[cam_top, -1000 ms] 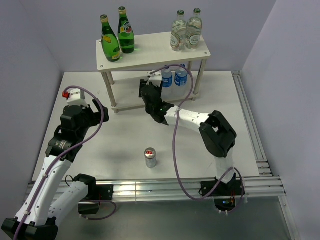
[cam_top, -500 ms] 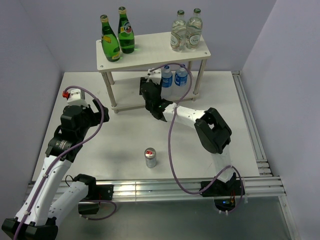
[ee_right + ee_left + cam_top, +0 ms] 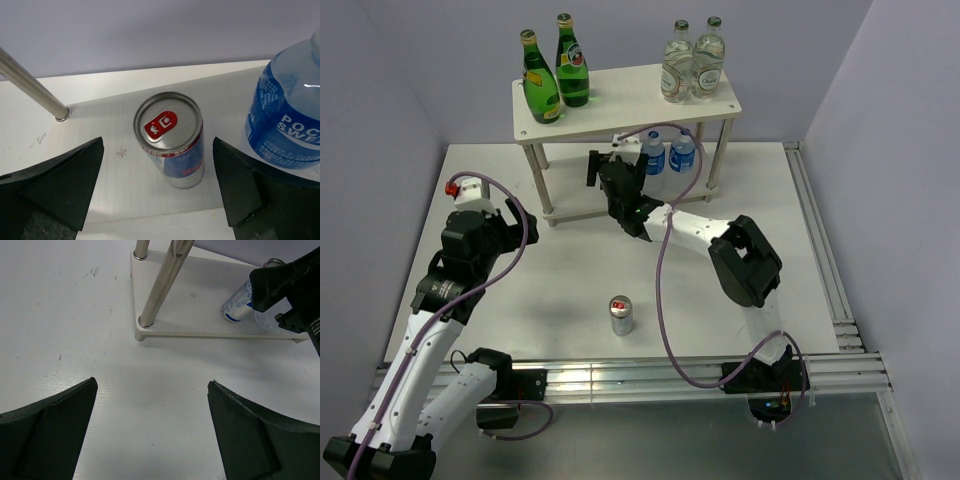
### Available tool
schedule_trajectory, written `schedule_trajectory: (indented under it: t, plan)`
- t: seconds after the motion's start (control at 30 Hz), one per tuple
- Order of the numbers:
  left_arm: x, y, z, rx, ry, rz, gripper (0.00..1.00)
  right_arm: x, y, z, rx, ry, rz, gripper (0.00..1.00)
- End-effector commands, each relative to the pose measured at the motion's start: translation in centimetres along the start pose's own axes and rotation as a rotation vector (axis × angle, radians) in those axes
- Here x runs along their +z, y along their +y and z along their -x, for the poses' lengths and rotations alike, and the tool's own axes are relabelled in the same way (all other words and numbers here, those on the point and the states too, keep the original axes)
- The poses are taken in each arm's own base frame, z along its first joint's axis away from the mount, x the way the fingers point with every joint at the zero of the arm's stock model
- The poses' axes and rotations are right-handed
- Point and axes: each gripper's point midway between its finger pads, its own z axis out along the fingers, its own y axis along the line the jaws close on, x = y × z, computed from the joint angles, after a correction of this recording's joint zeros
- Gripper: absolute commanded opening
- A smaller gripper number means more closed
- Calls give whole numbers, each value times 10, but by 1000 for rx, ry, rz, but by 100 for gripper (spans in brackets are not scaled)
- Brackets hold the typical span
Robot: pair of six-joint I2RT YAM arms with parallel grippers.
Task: Place and organize the beverage onto the shelf
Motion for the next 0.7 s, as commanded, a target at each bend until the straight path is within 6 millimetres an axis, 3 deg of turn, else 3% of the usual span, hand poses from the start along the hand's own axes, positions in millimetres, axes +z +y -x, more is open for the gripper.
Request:
schedule_trajectory:
  t: [0.0,0.07,0.1,0.13,0.2,0.27,0.3,0.37,0.4,0.5,0.57,0.6,0.67]
  plan:
    - [-3,1,11,0,-50,3,99,-22,9,56,71,-94,28,97]
    - [-3,2,12,-2,-55,6,99,-35,6,55,72,-94,36,97]
    - [-4,1,13,-3,-60,4,99,-47,5,72,96,-116,49,98]
    - [-4,1,14,-2,-61,2,99,-55,2,65,88,-104,47,98]
    - [-5,0,15,0,-64,-3,99,-70,-3,71,101,-113,44,98]
    - [-7,-2,18,1,-78,-18,99,-99,-9,81,120,-131,60,98]
    - [-7,-2,18,1,-80,-20,99,-117,-14,100,147,-164,65,98]
    - [-6,-5,18,-2,-76,-32,99,-143,-19,92,120,-149,66,98]
    - [-5,-7,16,-10,-66,-40,99,-161,-30,113,153,-179,47,98]
    - [-9,-30,14,-32,-50,-122,99,-199,-50,102,171,-152,47,98]
    - [-10,-42,12,-43,-45,-146,99,-227,-77,101,227,-140,64,98]
    - [-10,-53,4,-40,-26,-149,99,-244,-92,114,282,-157,74,98]
    - [-14,-67,-2,-36,-21,-148,99,-257,-116,90,281,-106,45,98]
